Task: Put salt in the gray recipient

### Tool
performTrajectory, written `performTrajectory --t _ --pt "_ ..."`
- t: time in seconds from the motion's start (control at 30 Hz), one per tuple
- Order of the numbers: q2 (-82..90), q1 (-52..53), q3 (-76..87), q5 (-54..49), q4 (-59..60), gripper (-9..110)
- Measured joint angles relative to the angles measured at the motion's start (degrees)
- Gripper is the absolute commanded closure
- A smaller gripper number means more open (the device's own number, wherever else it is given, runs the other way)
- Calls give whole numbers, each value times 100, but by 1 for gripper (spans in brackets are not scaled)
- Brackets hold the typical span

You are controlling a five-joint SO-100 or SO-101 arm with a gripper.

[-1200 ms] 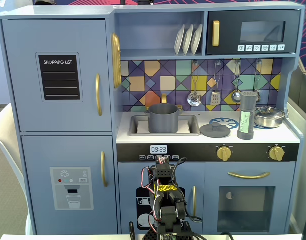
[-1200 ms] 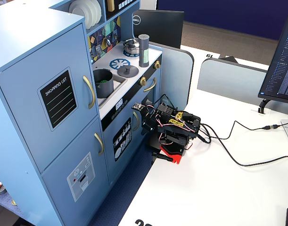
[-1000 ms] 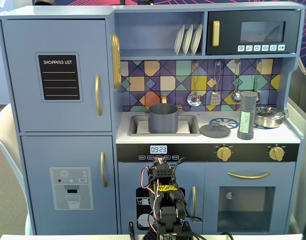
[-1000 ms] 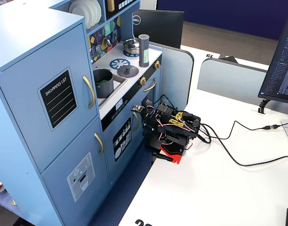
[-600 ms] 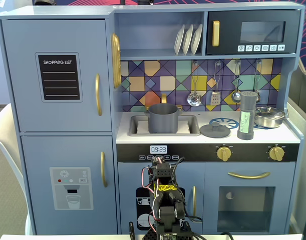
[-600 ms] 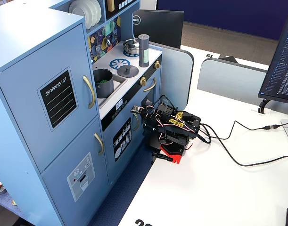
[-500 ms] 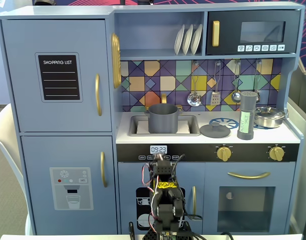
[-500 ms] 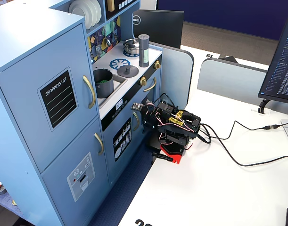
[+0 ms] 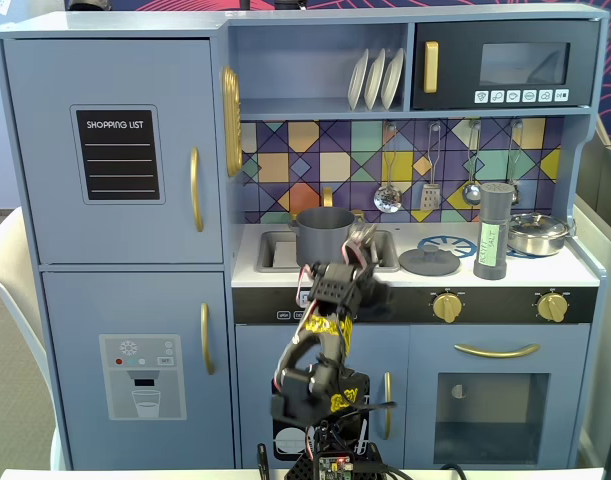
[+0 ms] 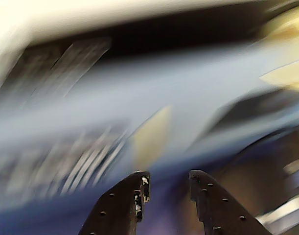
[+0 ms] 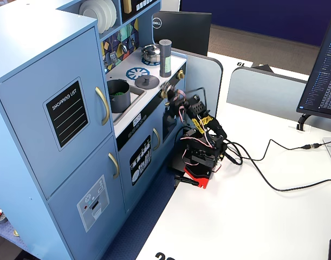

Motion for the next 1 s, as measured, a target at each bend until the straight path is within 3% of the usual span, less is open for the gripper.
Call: performTrajectory --t 0.13,0.37,0.5,0.57,0.73,0.83,1.0 --pt "-765 835 -835 35 -844 101" --pt "-2109 1811 -1116 229 -3410 101" --pt "-2496 2021 -1116 255 -4526 95" --pt "-2628 2021 -1116 308 -4904 89" --pt "-2918 2109 -1116 448 -5590 55" --pt "-3103 2145 -1116 519 -5950 42" --pt "-3489 2171 -1116 694 -6583 34"
